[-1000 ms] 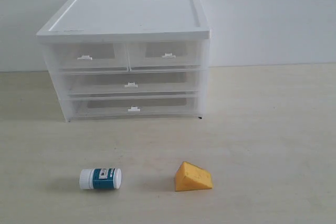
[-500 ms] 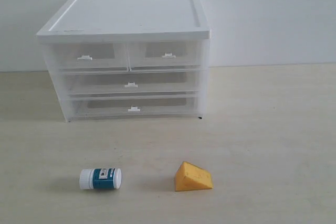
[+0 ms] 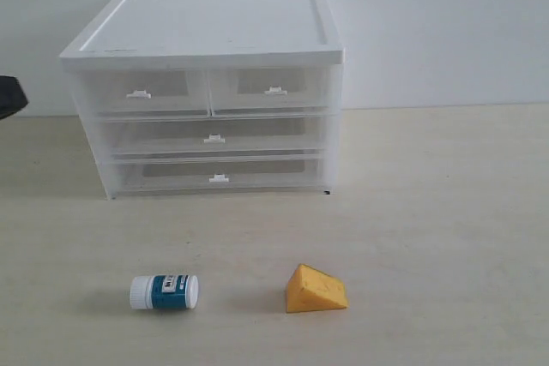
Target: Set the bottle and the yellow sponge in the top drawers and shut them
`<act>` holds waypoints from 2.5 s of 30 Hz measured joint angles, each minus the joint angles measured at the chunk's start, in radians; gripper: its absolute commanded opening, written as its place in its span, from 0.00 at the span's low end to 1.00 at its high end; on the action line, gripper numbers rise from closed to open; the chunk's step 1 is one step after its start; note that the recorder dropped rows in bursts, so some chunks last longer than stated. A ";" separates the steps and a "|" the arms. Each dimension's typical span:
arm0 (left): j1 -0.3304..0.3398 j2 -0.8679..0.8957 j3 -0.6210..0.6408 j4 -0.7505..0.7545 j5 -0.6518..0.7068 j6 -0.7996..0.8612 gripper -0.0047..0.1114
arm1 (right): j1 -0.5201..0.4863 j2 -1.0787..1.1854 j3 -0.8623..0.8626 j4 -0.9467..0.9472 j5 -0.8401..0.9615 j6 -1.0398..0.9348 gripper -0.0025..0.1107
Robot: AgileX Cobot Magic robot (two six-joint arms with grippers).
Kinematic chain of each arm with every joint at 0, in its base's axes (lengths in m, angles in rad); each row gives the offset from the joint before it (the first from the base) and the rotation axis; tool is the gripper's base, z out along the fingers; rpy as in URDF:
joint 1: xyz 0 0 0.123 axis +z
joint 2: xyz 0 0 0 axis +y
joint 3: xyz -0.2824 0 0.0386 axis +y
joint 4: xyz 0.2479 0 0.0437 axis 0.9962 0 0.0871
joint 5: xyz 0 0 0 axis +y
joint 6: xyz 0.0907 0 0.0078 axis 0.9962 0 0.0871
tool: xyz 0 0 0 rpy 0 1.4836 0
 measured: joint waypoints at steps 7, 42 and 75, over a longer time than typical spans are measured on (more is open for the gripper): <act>0.000 0.492 -0.205 0.038 -0.002 0.049 0.07 | 0.000 0.000 0.000 0.000 0.000 0.000 0.02; 0.000 0.861 -0.533 0.045 -0.174 0.194 0.07 | 0.000 0.000 0.000 -0.015 -0.148 -0.020 0.02; 0.000 0.861 -0.539 0.045 -0.167 0.219 0.07 | 0.027 0.060 -0.047 -0.286 -0.725 0.966 0.02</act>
